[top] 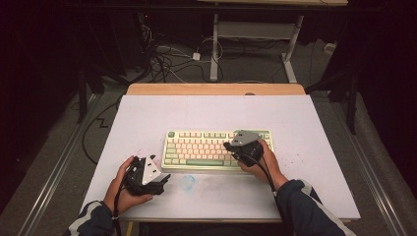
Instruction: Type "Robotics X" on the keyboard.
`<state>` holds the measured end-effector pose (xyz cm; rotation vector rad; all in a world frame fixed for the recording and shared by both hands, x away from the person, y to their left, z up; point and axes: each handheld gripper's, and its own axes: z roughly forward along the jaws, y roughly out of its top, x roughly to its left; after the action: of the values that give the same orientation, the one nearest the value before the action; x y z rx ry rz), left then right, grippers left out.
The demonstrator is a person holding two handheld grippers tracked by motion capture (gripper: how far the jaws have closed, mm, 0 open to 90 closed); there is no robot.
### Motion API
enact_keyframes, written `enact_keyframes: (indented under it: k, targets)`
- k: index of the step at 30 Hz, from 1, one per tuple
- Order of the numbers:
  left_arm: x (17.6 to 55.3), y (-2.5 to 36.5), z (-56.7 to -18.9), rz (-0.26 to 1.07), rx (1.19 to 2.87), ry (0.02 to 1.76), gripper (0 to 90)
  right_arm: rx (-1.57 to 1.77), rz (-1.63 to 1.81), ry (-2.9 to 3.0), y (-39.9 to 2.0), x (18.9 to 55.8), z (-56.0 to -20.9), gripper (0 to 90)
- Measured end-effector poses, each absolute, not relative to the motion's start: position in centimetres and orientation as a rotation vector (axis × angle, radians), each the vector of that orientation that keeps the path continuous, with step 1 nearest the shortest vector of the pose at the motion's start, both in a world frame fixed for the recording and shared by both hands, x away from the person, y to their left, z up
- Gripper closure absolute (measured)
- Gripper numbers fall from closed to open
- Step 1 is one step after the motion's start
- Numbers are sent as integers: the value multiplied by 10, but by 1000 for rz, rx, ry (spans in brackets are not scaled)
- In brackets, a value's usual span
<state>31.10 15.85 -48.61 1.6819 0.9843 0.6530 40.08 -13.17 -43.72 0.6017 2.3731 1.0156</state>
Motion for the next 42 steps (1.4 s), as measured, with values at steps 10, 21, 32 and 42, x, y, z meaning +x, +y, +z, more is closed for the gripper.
enact_keyframes:
  k: [10,21,32,42]
  targets:
    - [313,157,-488,646,1691,992,190,591,936,2431,-104,417,-447,900]
    - [312,157,-489,632,1696,994,190,603,902,2435,-99,421,-449,900]
    - [312,158,-487,640,1691,998,190,623,912,2445,-100,420,-445,900]
    - [312,158,-487,642,1698,995,190,628,983,2410,-109,416,-437,886]
